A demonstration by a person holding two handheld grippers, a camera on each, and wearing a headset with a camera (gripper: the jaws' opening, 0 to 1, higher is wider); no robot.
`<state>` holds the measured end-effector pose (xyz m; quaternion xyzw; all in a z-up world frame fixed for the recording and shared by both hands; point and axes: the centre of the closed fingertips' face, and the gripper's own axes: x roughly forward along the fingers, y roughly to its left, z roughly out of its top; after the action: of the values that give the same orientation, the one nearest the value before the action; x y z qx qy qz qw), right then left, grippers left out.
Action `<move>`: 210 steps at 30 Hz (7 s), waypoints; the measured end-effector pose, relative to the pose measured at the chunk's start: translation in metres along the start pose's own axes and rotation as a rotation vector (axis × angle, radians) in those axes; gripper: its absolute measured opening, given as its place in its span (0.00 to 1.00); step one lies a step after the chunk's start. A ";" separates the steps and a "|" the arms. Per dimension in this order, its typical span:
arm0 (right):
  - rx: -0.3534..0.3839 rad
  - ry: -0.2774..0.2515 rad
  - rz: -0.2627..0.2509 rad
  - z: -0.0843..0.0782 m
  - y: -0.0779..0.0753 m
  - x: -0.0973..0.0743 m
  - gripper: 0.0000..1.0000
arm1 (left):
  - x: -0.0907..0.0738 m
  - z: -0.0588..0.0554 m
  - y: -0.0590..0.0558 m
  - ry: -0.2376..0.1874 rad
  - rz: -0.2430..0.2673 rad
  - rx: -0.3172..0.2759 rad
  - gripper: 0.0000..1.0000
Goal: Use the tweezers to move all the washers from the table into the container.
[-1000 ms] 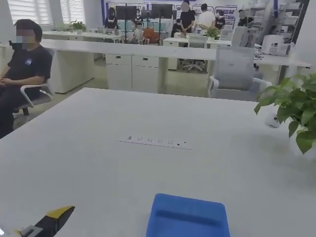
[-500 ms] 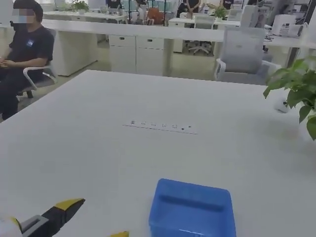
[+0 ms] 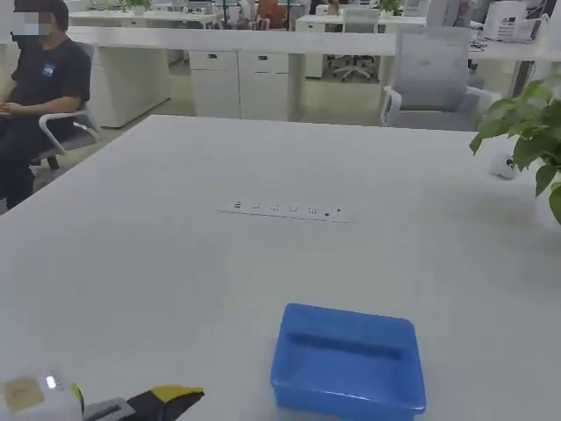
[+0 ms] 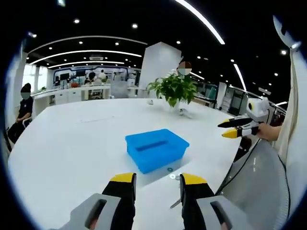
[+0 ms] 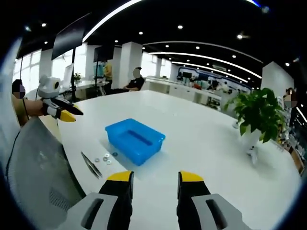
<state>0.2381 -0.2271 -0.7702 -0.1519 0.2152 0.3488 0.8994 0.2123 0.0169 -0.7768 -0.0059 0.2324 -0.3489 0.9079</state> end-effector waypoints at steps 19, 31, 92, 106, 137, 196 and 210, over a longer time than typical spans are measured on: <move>-0.092 0.101 0.321 0.001 0.090 0.045 0.04 | 0.030 -0.077 -0.022 0.499 -0.289 0.382 0.03; -0.133 0.168 0.353 -0.015 0.097 0.047 0.03 | 0.050 -0.098 -0.024 0.675 -0.373 0.598 0.04; -0.302 0.220 0.611 -0.026 0.166 0.067 0.07 | 0.027 -0.008 -0.125 0.380 -0.541 0.736 0.00; -0.238 0.130 0.587 -0.001 0.163 0.088 0.07 | 0.028 0.009 -0.111 0.377 -0.495 0.793 0.00; -0.189 0.103 0.555 0.009 0.157 0.124 0.07 | 0.044 0.014 -0.067 0.499 -0.513 0.819 0.00; -0.031 0.130 0.626 0.020 0.160 0.117 0.02 | 0.039 0.048 -0.079 0.194 -0.440 0.329 0.17; 0.247 0.083 0.572 0.036 0.129 0.114 0.02 | 0.010 0.030 -0.032 0.015 -0.042 0.142 0.67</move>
<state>0.2350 -0.0563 -0.8113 0.0111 0.3264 0.5524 0.7670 0.2115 -0.0180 -0.7490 0.0564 0.2137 -0.3837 0.8966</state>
